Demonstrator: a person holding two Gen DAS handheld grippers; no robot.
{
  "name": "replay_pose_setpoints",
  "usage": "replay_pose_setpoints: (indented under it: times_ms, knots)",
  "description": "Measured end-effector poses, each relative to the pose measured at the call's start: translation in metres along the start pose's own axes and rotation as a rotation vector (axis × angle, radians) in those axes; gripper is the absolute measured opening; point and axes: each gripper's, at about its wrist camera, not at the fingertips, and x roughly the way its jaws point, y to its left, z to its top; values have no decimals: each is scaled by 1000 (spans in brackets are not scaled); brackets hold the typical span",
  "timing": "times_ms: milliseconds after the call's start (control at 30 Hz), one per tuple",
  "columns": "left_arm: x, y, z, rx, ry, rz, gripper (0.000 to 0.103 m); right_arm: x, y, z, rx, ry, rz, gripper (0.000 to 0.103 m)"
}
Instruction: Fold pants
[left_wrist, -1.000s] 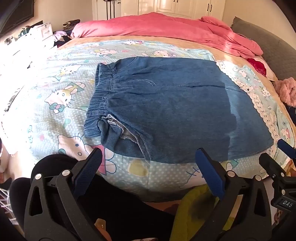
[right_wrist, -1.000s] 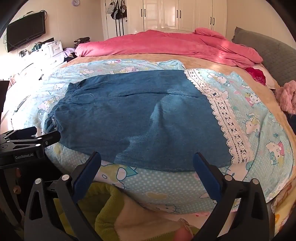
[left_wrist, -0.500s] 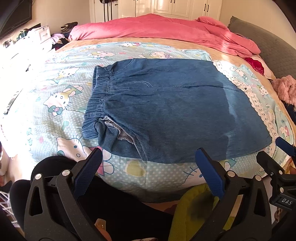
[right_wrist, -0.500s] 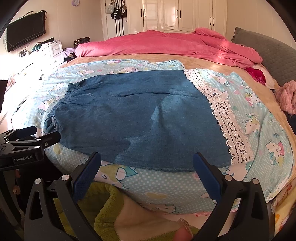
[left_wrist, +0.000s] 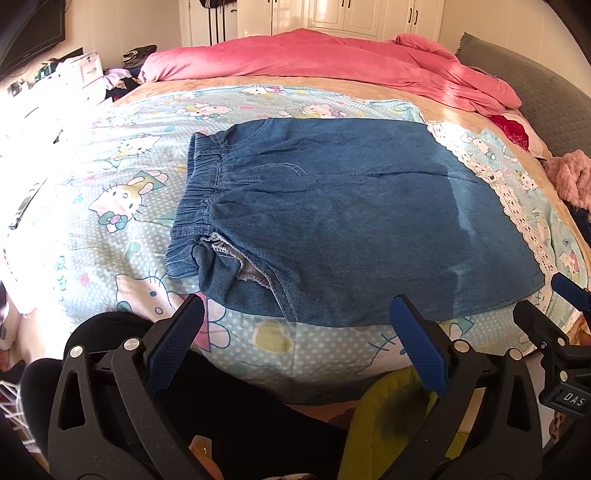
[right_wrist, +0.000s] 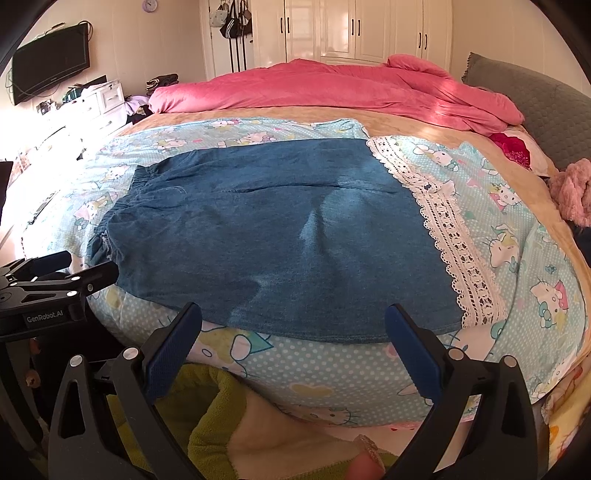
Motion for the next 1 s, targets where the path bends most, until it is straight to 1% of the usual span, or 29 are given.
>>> replay_pose_setpoints:
  times_ms: [1000]
  knots:
    - [3,6,3,-3,0,9,95,6,2,5,-7,-7,9,99]
